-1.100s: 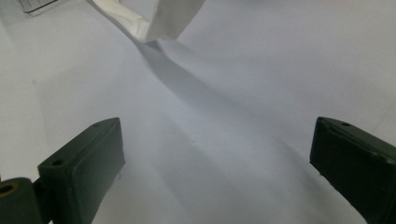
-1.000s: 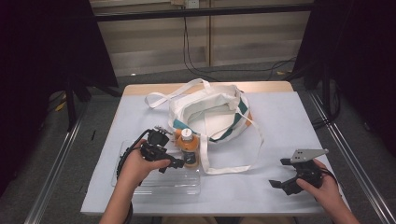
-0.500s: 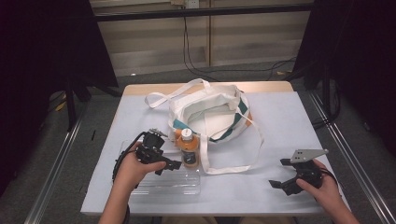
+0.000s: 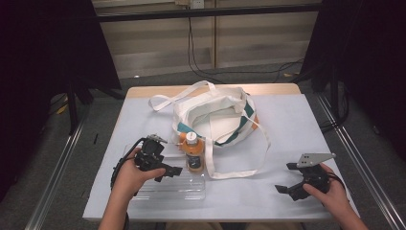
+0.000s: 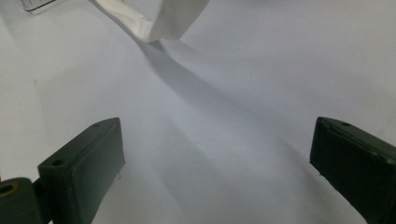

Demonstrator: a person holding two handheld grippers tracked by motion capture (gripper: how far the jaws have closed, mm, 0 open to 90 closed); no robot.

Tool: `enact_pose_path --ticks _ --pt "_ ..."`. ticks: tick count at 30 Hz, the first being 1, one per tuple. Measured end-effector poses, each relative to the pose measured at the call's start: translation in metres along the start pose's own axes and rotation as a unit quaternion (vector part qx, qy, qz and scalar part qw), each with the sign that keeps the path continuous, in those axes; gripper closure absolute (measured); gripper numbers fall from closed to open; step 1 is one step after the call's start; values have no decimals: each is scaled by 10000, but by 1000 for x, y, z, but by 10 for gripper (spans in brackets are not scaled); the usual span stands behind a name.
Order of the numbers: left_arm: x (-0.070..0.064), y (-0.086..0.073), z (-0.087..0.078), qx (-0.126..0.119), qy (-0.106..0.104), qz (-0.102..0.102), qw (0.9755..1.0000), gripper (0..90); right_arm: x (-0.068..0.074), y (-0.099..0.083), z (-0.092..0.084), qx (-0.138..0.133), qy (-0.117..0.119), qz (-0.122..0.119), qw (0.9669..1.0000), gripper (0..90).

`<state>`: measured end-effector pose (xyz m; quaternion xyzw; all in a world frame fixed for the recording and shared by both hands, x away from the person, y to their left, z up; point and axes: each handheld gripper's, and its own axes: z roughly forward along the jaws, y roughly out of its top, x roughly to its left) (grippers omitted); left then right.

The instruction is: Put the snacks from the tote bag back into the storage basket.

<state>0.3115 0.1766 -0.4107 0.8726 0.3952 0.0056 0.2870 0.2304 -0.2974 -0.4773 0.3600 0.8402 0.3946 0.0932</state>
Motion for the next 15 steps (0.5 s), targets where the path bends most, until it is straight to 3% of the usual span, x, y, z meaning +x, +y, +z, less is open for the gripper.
enact_pose_path --ticks 1,8,11,12,14,15 --pt "0 -1 0 -19 -9 -62 10000 107 0 0 0 4 2 -14 10000 24" --pt "4 -9 -6 -98 49 93 9999 107 1 2 -1 -35 0 -40 10000 24" --pt "4 -12 -8 -184 56 20 9998 107 1 3 -1 -38 0 -44 10000 24" --pt "6 -12 -9 -137 50 97 9998 106 1 3 -1 -35 3 -46 10000 24" --pt "6 -14 -10 -206 81 7 9998 106 1 3 -1 -35 1 -55 10000 24" --pt "8 -15 -11 -155 80 72 9998 106 1 3 -1 -39 2 -55 10000 24"
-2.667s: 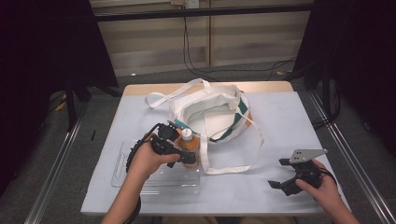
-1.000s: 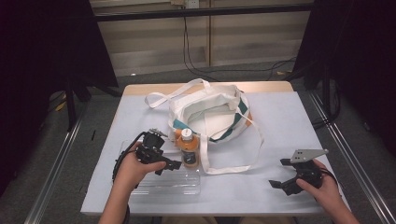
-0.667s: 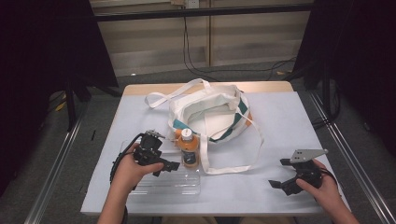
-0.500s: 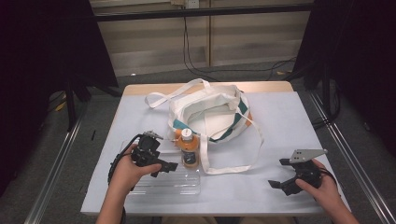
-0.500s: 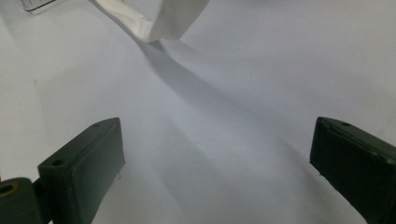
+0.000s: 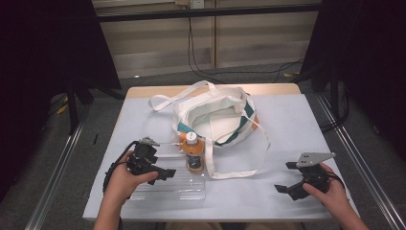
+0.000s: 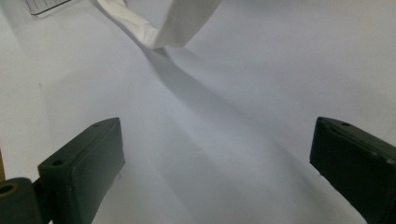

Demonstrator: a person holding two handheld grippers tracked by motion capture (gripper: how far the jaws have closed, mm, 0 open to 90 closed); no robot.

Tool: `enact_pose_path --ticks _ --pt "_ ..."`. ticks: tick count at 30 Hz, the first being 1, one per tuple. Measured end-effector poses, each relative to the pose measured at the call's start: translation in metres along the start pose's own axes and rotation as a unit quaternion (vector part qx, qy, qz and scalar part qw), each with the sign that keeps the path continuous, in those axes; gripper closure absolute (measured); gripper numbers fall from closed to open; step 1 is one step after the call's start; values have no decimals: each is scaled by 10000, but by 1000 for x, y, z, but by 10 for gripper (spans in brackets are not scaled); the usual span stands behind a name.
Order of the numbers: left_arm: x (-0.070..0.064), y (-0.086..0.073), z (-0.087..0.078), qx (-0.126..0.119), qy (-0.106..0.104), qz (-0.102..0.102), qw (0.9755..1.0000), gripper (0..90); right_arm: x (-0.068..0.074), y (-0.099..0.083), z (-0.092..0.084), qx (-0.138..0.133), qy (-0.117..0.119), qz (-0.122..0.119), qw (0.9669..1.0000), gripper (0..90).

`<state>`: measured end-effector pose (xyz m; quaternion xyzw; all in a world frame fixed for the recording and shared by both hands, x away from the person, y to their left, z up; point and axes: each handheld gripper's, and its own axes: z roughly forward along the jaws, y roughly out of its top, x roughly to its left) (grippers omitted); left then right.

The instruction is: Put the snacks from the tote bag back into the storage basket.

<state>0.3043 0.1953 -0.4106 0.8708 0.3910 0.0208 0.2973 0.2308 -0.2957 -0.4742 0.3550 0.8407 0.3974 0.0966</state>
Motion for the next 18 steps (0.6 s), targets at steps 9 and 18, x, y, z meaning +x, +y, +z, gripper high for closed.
enact_pose_path --ticks 9,18 --pt "6 -7 -2 -90 51 -131 9999 105 -1 0 -1 -25 14 -9 10000 24" --pt "8 -14 0 -32 147 -193 9997 102 -1 3 0 -46 24 -18 10000 24"
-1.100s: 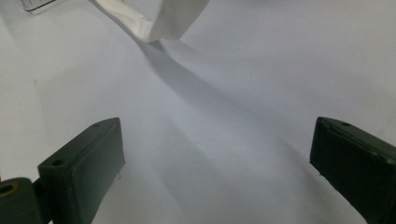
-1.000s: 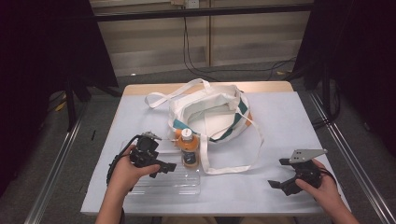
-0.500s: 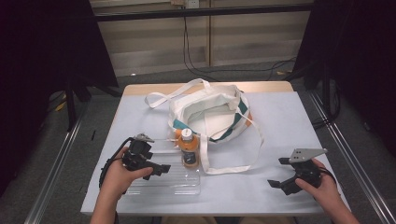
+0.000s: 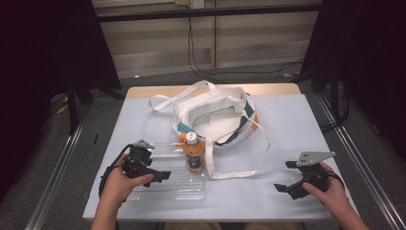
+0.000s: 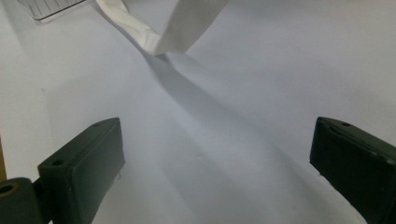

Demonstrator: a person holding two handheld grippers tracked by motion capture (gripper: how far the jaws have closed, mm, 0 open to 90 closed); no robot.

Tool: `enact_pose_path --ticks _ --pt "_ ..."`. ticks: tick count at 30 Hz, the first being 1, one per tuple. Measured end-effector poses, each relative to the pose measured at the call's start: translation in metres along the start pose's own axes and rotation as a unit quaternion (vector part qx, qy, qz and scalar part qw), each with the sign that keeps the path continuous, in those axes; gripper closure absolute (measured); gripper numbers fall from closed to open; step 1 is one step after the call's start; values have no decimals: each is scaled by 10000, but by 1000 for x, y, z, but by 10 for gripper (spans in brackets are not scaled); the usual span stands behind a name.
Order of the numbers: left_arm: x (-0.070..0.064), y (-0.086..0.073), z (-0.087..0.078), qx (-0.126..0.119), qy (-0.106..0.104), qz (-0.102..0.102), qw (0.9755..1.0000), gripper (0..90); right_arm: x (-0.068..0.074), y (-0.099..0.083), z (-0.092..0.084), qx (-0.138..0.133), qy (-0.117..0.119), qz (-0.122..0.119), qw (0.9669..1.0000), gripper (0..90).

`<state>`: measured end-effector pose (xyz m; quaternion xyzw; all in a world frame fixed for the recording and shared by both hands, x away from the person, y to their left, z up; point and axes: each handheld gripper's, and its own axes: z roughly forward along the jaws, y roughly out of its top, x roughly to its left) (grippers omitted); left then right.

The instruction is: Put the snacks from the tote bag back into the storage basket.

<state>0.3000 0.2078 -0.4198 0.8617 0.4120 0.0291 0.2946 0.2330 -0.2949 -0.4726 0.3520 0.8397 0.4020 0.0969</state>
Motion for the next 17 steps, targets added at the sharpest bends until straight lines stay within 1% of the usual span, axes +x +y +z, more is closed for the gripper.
enact_pose_path --ticks 5,7,9,10,11,13,14,17 --pt "1 -5 1 82 72 -40 9999 102 0 3 4 -8 60 -27 10000 24" --pt "2 -8 0 93 51 -72 9999 102 0 5 6 -5 86 -77 9999 24" --pt "2 -9 0 73 48 -98 9999 102 0 8 9 6 113 -105 9999 24" --pt "1 -9 0 31 49 -144 9999 102 0 8 10 17 120 -115 9999 24" --pt "1 -10 -1 98 82 -75 9999 102 1 9 12 26 152 -108 9998 24" --pt "1 -11 -1 75 57 -115 9999 101 1 11 15 45 171 -143 9997 24" --pt "2 -12 -1 97 38 -102 9999 102 1 12 16 54 177 -156 9997 24" --pt "2 -14 -2 89 98 -148 9998 101 1 14 18 52 209 -176 9996 24"
